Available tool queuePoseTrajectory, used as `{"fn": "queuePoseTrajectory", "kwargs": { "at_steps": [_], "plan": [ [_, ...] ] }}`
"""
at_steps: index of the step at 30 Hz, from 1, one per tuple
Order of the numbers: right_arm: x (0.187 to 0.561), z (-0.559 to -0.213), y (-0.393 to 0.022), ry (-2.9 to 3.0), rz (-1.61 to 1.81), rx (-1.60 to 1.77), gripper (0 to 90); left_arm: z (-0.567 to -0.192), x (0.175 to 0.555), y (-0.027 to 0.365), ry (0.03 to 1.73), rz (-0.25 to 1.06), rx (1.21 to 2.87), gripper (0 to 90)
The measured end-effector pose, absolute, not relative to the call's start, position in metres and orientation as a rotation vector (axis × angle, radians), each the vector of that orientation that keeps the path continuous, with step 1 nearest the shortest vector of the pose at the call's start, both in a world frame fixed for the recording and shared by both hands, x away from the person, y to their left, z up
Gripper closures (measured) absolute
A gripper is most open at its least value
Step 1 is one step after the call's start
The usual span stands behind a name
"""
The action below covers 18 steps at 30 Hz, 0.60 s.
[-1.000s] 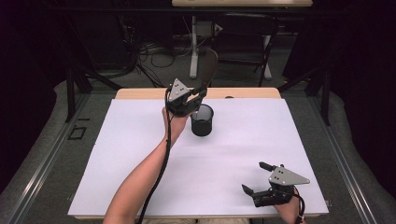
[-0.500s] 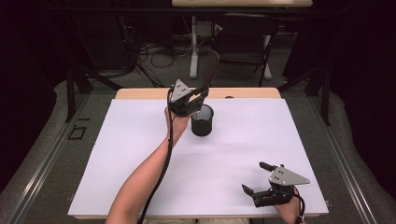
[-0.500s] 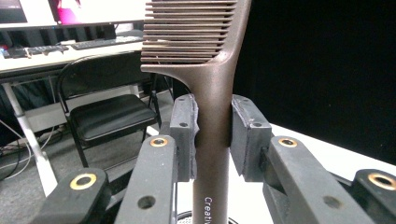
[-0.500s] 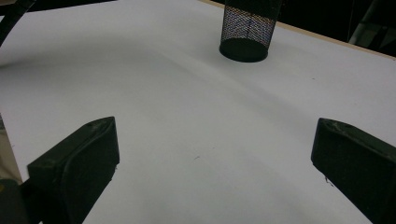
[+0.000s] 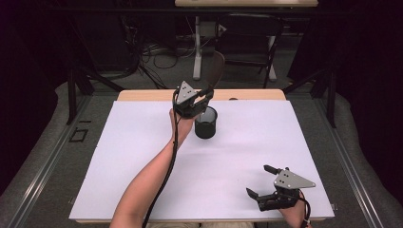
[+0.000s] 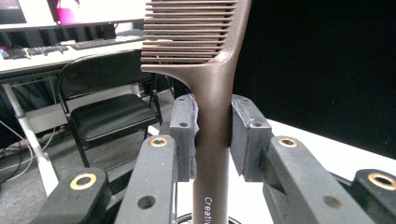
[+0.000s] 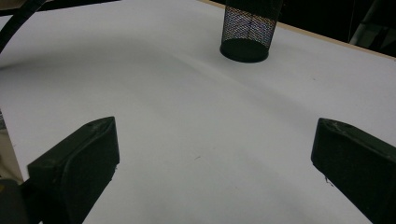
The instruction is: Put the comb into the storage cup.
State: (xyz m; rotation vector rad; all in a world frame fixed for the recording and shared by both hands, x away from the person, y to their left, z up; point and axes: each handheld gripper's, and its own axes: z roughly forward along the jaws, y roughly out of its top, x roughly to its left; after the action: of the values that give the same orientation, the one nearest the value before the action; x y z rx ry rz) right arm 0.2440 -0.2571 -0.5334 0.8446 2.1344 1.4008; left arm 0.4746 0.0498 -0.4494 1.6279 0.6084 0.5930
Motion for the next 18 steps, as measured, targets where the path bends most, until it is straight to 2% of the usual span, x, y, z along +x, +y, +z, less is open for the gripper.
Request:
{"fn": "queuePoseTrajectory", "kwargs": {
  "at_steps": [18],
  "plan": [
    [0.2439, -0.5333, -0.257, 2.138, 1.397, 0.844, 0.6, -0.4574, 0.48, 0.0492, 0.615, 0.588, 1.601, 72.7]
  ]
}}
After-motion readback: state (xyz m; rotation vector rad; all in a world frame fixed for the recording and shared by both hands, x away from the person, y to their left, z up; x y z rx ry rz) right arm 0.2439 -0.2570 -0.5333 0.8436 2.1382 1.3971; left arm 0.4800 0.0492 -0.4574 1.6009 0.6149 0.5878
